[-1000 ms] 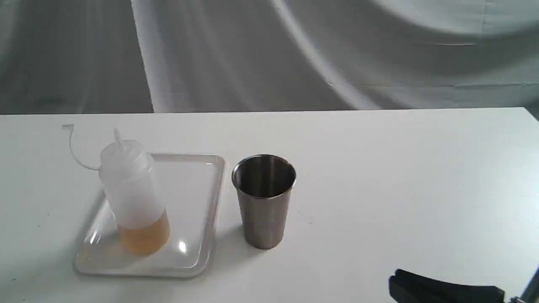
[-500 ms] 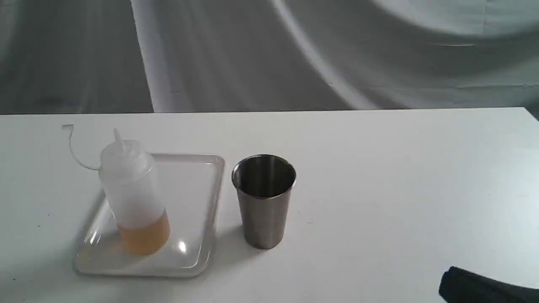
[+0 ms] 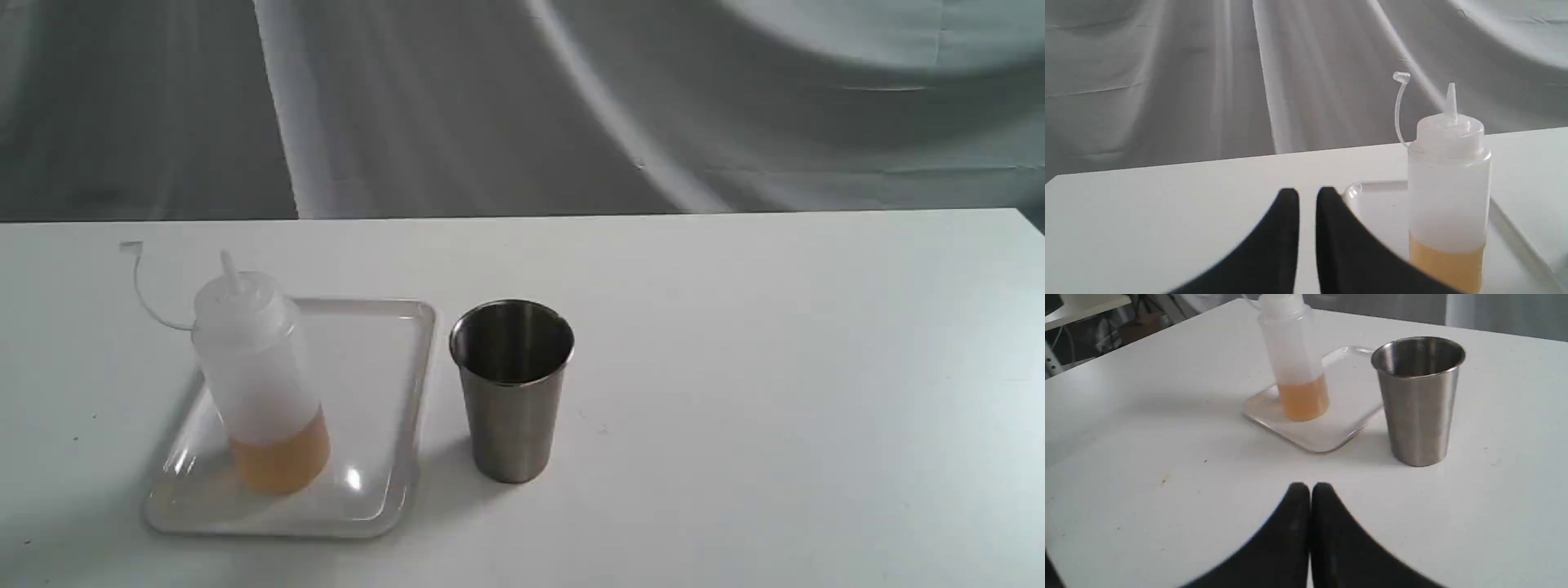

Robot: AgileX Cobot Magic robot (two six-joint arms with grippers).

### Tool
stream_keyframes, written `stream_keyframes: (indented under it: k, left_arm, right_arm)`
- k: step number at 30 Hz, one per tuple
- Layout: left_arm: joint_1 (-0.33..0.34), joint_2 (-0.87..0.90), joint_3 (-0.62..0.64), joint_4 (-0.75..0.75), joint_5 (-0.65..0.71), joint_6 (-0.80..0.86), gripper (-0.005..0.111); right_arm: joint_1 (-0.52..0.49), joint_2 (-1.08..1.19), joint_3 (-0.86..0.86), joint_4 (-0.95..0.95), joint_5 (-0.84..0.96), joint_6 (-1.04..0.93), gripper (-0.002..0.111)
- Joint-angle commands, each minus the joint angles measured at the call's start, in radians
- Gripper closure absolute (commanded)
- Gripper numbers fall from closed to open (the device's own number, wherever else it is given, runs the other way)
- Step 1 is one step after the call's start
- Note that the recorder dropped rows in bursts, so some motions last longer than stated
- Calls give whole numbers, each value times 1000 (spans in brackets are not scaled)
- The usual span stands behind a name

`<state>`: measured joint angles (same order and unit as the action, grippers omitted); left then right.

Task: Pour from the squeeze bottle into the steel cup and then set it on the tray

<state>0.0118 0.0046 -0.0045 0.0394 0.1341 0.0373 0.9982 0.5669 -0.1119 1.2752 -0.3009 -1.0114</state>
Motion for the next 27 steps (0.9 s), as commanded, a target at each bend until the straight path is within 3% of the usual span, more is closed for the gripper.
stream_keyframes:
  k: [1, 14, 19, 27]
  left_arm:
    - [-5, -5, 4, 1, -2, -3, 98]
    - [-5, -5, 4, 1, -2, -5, 98]
    - [-5, -5, 4, 1, -2, -5, 98]
    - [-5, -5, 4, 1, -2, -3, 98]
  right_arm:
    - [2, -6, 4, -3, 59, -10, 108]
    - [-28, -215, 112, -88, 158, -10, 108]
    - [-143, -306, 112, -196, 207, -10, 108]
    - [-397, -340, 112, -202, 403, -17, 108]
